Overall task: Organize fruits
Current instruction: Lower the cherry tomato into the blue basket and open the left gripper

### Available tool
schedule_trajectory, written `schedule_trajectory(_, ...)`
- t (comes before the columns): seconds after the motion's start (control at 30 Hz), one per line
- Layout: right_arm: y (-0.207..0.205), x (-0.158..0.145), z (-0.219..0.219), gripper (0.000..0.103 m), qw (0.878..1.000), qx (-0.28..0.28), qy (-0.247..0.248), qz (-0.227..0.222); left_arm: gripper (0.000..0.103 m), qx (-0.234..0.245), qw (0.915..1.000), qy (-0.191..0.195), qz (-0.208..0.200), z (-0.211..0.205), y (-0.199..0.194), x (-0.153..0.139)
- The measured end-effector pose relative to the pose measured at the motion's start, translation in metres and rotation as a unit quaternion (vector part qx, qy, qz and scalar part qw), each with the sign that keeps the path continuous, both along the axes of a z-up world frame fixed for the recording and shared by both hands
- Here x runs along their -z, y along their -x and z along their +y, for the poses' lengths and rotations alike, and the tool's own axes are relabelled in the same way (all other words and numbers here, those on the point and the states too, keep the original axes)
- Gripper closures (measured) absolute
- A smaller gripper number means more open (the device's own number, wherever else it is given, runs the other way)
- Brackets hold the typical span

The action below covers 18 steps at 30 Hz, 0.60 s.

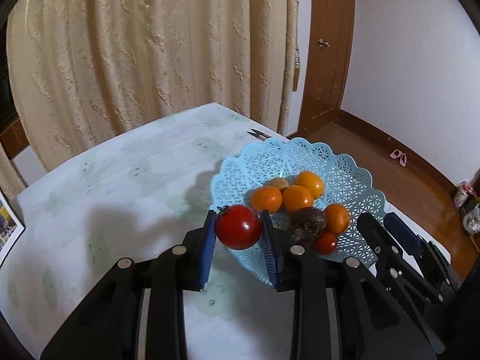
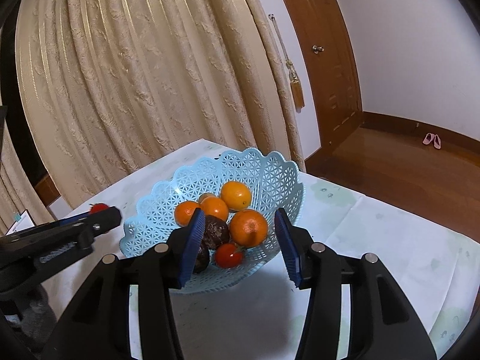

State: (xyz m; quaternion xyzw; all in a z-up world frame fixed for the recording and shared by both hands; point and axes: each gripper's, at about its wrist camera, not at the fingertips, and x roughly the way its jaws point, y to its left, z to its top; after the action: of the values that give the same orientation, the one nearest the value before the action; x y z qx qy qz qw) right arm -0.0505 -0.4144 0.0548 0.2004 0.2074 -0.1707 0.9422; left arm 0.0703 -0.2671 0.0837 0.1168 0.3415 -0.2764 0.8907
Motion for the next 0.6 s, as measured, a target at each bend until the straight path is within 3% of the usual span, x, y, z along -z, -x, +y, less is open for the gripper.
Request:
schedule_trajectory(0.4,-0.0005,-0.0003,-0.0004,0.046,1.0,0.013,-0.001,-0.002,0.072,0.018,0.9998,-0.002,-0.004,-0.0114,-0.0001,0.0058)
schedule_trajectory(0.5,0.0003,-0.0004,-0.0015,0.041,1.0,0.021,-0.001,-0.006,0.05,0.011,0.9999,0.001,-0.011,-0.0083,-0.0002,0.0036)
schedule_trajectory(0.6,0.0012,-0.0003,-0.0034,0.04,1.0,0.024,-0.002,-0.007,0.047,0.007,0.9999,0.002,-0.014,-0.0063,0.0001,0.0021)
